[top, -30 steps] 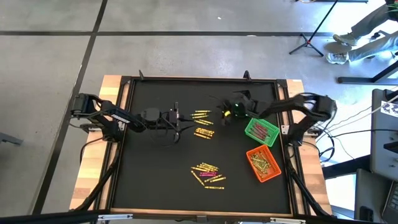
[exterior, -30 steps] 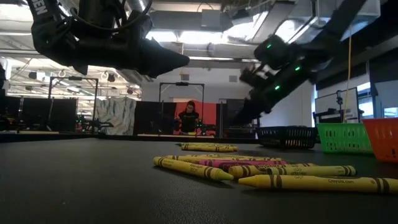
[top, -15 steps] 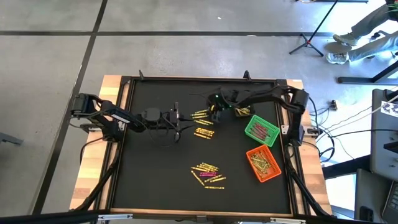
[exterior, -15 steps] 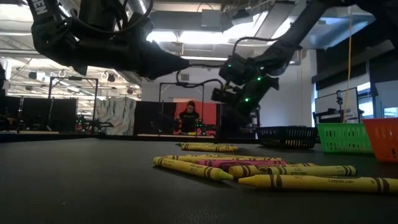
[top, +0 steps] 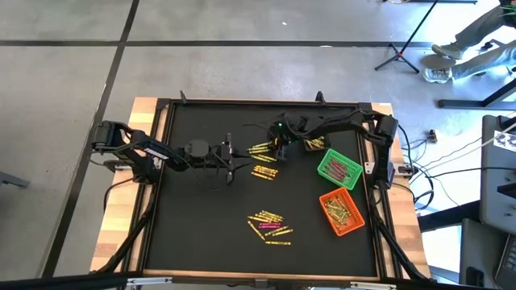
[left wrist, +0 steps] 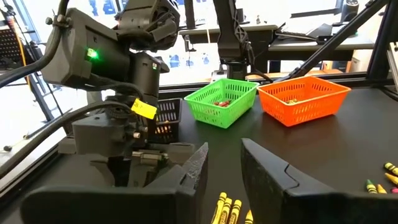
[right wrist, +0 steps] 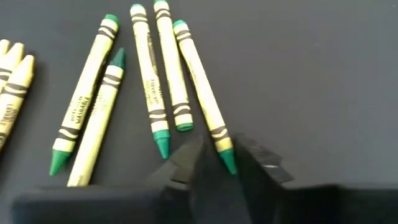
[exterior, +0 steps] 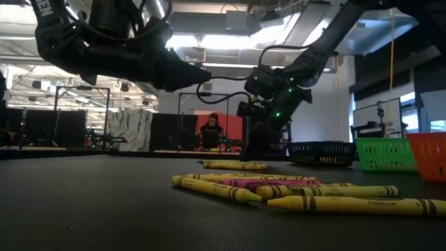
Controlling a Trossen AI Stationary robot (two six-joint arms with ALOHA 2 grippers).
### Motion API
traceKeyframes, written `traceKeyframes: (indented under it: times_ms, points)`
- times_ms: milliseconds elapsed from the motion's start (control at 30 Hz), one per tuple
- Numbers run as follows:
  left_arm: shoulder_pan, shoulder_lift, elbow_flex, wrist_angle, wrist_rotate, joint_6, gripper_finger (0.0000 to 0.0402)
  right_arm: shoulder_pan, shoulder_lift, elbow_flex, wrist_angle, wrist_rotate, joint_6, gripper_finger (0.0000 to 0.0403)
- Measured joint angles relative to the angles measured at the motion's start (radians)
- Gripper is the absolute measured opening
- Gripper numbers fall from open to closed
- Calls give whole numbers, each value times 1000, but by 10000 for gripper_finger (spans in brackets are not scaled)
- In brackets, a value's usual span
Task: Sort crayons
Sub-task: Put the green crayon into the orange basket
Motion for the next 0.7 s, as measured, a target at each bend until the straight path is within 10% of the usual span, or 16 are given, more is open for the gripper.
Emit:
traceKeyframes:
  times_ms: [200,700]
  points:
    - [0,0,0,-1,0,0,79,1,0,-1,-7,14,-2,11]
    - [0,0,0,-22,0,-13,79,71,-208,-10,-249,192,66,11]
